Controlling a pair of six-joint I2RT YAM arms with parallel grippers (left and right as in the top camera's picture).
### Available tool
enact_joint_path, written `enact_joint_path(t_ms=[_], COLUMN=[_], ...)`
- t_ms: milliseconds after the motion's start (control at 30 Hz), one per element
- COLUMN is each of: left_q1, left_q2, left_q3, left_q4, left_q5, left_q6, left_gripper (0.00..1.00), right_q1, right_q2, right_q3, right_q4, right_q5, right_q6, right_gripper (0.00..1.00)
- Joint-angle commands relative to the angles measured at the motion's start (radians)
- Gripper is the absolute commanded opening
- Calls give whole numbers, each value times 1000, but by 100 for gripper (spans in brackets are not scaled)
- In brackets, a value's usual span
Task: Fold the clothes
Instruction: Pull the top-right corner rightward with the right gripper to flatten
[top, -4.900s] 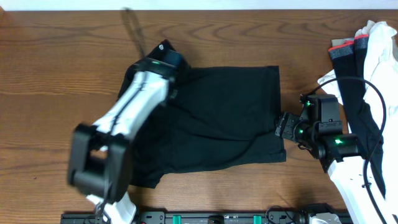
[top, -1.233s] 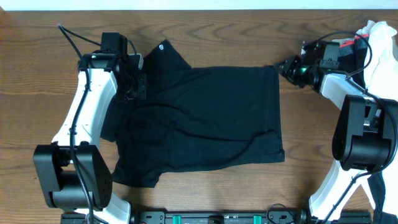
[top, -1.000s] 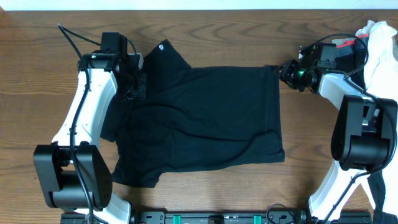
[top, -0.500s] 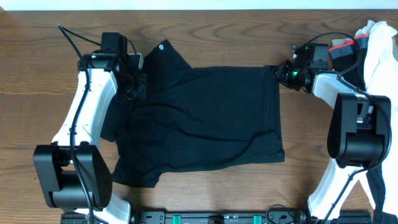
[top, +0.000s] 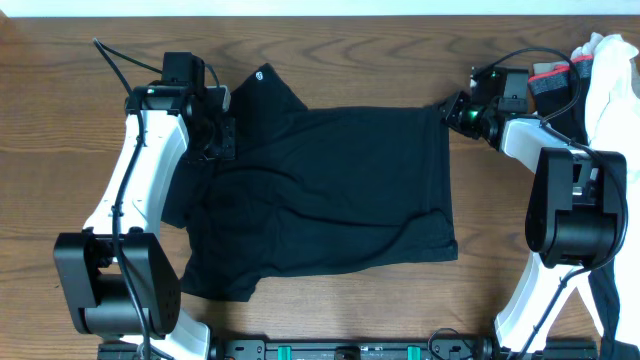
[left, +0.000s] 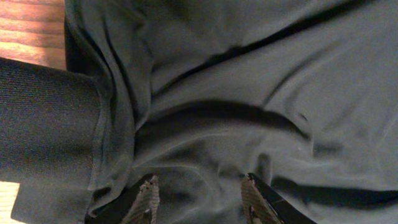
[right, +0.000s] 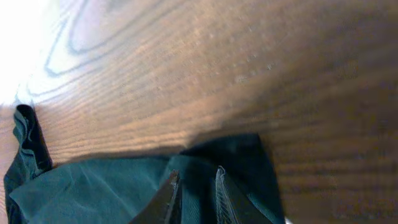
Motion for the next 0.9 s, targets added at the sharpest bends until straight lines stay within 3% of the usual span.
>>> enact_joint_path(t_ms=[0, 200, 367, 600, 867], left_q1=[-1, -1, -1, -1, -1], left_q2=[-15, -15, -15, -15, -15], left_q3=[2, 2, 2, 2, 2], left_q4=[-2, -1, -1, -1, 0], left_q5=[13, 13, 13, 13, 13], left_q6=[9, 9, 9, 9, 9], left_gripper=[46, 46, 46, 46, 46], right_q1=[9, 13, 14, 5, -33], right_q2=[14, 20, 22, 22, 22], right_q3=[7, 7, 7, 11, 116], right_q4=[-43, -130, -101, -97, -207], right_q5=[14, 132, 146, 393, 502], right_q6=[6, -24, -63, -81, -201], right_gripper=[19, 4, 2, 1, 1])
